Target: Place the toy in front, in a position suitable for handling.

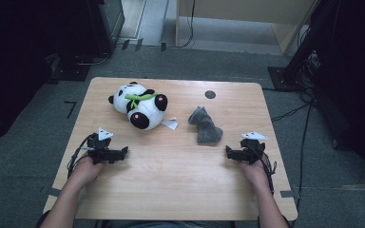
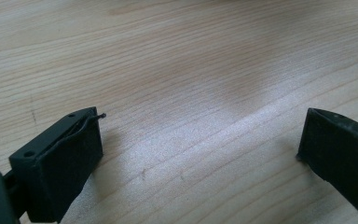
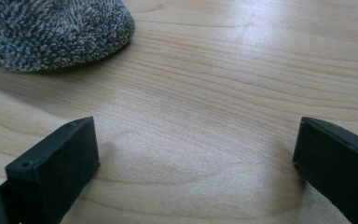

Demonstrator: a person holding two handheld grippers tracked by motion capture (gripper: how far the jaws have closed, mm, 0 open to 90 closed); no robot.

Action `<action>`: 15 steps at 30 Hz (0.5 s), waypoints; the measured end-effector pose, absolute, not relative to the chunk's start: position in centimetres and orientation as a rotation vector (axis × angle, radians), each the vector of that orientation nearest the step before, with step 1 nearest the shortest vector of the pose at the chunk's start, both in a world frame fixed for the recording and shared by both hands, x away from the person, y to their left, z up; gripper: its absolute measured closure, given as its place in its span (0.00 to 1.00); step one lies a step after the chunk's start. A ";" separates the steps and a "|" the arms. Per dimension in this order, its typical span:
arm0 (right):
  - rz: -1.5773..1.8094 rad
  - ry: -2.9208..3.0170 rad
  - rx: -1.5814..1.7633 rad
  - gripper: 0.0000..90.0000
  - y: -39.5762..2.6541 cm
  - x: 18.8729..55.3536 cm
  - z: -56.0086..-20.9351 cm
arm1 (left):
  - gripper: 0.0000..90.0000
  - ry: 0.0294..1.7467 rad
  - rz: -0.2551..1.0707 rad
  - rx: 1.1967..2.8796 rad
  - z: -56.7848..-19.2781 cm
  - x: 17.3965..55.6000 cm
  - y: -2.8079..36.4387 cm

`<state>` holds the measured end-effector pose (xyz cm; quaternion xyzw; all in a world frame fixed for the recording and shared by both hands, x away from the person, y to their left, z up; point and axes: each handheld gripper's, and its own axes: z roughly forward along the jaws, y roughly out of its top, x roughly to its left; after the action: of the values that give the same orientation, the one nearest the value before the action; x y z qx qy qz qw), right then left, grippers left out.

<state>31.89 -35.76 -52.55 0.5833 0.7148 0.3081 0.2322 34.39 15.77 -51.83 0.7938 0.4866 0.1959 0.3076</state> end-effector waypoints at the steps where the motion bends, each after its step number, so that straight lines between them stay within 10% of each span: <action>1: 0.846 1.964 1.603 0.00 -35.8 31.9 -52.6 | 0.00 1.287 0.518 2.100 -51.8 34.4 15.8; 15: 0.843 1.955 1.608 0.00 -35.8 31.8 -52.6 | 0.00 1.293 0.521 2.096 -51.8 34.4 15.5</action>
<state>31.77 -35.76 -52.56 0.5859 0.7123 0.3071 0.2344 34.36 15.48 -51.83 0.7923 0.4889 0.1971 0.3072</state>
